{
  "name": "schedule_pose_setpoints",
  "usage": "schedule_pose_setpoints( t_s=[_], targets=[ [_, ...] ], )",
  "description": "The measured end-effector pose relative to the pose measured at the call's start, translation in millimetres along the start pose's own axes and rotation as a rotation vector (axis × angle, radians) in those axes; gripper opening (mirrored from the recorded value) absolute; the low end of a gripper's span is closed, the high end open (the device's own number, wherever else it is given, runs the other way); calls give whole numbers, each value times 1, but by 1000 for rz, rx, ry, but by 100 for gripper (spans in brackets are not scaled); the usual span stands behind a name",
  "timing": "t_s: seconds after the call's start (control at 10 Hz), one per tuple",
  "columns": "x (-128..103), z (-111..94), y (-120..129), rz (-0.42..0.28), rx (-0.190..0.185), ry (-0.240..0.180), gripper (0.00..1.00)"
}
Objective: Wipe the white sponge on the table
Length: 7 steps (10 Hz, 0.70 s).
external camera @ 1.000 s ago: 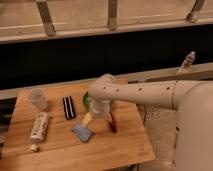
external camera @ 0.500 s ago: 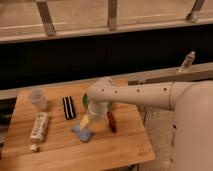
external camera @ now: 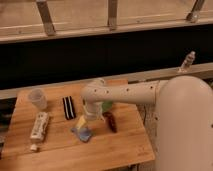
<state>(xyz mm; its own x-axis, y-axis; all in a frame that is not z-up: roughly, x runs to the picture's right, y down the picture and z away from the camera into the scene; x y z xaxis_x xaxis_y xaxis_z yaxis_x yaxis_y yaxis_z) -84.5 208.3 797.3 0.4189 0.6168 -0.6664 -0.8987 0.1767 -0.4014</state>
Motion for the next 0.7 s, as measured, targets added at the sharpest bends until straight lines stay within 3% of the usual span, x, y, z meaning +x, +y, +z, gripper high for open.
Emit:
schedule_pose_setpoints(
  t_s=[0.5,0.7],
  targets=[
    [-5,21,-4,19,7,41,80],
    [-8,31,0,13,8,56,70]
  ],
)
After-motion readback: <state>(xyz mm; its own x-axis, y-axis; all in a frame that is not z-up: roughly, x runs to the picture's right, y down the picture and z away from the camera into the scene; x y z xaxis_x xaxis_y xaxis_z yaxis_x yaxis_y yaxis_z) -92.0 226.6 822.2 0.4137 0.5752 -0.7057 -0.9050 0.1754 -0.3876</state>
